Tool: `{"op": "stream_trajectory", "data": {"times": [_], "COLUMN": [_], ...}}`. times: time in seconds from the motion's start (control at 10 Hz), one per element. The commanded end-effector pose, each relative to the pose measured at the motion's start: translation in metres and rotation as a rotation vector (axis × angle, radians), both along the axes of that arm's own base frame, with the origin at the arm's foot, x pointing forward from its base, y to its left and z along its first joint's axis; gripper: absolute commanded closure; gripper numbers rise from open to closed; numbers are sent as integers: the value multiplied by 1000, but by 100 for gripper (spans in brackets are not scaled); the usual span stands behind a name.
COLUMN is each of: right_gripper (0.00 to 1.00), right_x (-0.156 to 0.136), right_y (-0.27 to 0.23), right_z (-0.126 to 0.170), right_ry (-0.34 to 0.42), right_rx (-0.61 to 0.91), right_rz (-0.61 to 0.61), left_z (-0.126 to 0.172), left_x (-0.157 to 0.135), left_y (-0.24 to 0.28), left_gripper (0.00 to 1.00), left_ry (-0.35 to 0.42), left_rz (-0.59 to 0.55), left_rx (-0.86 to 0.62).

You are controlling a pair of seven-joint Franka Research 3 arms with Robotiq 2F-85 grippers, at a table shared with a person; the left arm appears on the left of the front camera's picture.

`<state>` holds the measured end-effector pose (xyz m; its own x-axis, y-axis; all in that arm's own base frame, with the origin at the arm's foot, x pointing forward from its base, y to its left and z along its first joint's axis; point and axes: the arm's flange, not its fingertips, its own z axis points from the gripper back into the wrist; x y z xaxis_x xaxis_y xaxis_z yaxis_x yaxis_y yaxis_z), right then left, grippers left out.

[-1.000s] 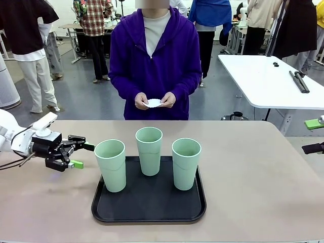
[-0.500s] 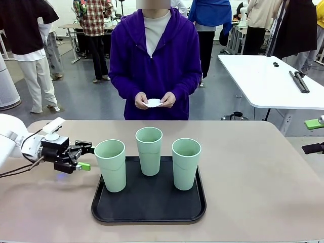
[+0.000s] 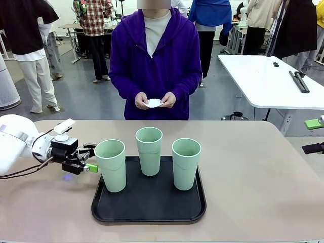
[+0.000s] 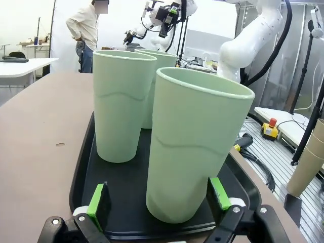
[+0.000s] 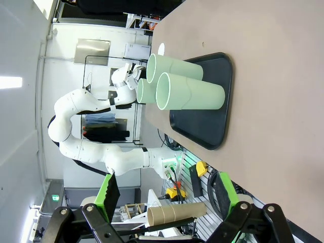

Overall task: Place coasters on the table and set cups on them.
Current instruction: Pick up one Reusable plastic cup and place it on a coaster set by the human.

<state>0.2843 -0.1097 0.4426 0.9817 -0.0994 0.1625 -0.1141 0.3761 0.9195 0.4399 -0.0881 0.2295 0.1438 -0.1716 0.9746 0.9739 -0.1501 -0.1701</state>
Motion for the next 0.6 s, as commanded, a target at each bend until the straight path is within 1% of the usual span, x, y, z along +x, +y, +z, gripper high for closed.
{"op": "stream_trajectory", "data": {"times": [0.0, 0.5], "right_gripper": [0, 0], "right_x": [0, 0], "right_y": [0, 0], "right_z": [0, 0], "right_ry": [-1, -1], "right_rx": [4, 4], "right_rz": [2, 2], "left_z": [-3, -5], "left_x": [4, -5], "left_y": [-8, -19], "left_gripper": [0, 0], "left_ry": [13, 14], "left_rz": [-30, -137], "left_rx": [20, 31]}}
